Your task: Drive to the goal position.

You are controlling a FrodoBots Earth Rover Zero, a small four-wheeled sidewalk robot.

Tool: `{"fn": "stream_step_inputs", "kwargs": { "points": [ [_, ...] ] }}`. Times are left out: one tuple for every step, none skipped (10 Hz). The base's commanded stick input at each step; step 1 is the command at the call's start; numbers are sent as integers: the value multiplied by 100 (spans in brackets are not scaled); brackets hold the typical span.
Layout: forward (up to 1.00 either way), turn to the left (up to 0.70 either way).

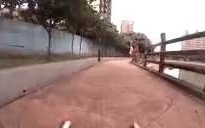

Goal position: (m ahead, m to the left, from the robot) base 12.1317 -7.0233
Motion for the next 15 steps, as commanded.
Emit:
{"fn": "stream_step_inputs", "kwargs": {
  "points": [
    [100, 0],
    [100, 0],
    [100, 0],
    [100, 0],
    [100, -33],
    [100, -40],
    [100, -40],
    [100, -40],
    [100, -40],
    [100, -40],
    [100, -30],
    [100, 0],
    [100, 0],
    [100, 0],
    [100, 0]
  ]
}}
